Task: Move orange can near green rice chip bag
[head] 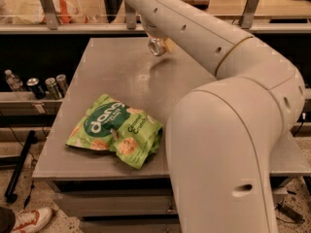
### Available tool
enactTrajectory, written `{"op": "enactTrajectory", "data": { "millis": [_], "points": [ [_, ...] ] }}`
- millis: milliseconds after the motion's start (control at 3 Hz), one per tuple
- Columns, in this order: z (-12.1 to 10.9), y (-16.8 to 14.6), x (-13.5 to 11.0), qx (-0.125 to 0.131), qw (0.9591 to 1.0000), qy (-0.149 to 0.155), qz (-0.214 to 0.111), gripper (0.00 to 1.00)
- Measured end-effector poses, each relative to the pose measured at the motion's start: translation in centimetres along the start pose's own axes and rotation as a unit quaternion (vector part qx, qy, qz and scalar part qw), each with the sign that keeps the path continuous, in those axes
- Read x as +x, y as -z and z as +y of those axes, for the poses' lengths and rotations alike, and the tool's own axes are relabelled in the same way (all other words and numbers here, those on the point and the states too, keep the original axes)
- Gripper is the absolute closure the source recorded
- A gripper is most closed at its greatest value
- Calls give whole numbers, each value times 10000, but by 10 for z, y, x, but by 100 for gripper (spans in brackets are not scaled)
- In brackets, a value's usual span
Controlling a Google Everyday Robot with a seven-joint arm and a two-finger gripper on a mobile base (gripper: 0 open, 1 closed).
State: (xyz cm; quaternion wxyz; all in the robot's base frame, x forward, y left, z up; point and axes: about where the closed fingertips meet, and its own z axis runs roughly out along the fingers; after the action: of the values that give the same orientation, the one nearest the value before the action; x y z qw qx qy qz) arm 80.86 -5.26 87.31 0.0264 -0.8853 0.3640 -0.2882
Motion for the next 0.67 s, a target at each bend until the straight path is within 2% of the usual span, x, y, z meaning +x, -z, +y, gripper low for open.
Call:
{"op": "enactTrajectory", "data": {
  "millis": [333, 667],
  "points": [
    [2, 20, 14, 288, 9995, -122, 32, 100],
    [6, 38, 20, 640, 9976, -217, -131, 100]
  ]
}}
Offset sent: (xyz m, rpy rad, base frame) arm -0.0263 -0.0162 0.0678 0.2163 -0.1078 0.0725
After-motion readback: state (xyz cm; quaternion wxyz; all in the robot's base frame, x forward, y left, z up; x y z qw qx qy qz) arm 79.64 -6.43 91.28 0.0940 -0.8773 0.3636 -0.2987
